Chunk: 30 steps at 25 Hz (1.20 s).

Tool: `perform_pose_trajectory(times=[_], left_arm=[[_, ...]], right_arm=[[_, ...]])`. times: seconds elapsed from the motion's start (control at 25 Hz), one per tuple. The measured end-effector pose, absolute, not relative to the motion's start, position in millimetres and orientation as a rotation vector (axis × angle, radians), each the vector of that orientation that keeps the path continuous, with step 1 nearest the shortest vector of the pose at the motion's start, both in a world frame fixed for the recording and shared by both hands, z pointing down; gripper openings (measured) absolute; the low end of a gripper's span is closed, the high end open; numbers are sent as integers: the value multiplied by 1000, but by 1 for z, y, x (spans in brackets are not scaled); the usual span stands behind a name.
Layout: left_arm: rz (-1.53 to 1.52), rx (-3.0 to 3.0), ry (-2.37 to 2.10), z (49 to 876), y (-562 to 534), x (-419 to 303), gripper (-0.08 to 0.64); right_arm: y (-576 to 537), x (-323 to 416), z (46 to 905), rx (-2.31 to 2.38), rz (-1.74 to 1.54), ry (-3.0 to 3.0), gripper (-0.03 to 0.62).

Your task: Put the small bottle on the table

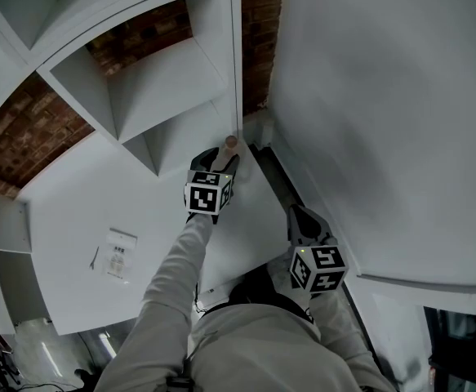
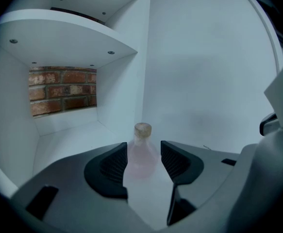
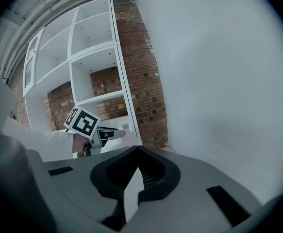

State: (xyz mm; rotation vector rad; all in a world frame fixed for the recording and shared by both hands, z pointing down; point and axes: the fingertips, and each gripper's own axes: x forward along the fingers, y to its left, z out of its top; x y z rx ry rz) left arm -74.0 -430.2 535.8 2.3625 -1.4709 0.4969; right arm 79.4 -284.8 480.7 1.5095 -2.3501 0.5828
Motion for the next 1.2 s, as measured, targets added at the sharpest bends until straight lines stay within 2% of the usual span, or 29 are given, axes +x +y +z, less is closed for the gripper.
perform_pose_trajectory(times=[0.56,1.2], left_arm=[[440,2340,-1440,529,-350,-98,94],[354,2337,-1443,510,-270,-123,32]], right_arm=[[-266,52,473,1491,548,-2388,28],[-237,31,468,1475,515,-2415,28]])
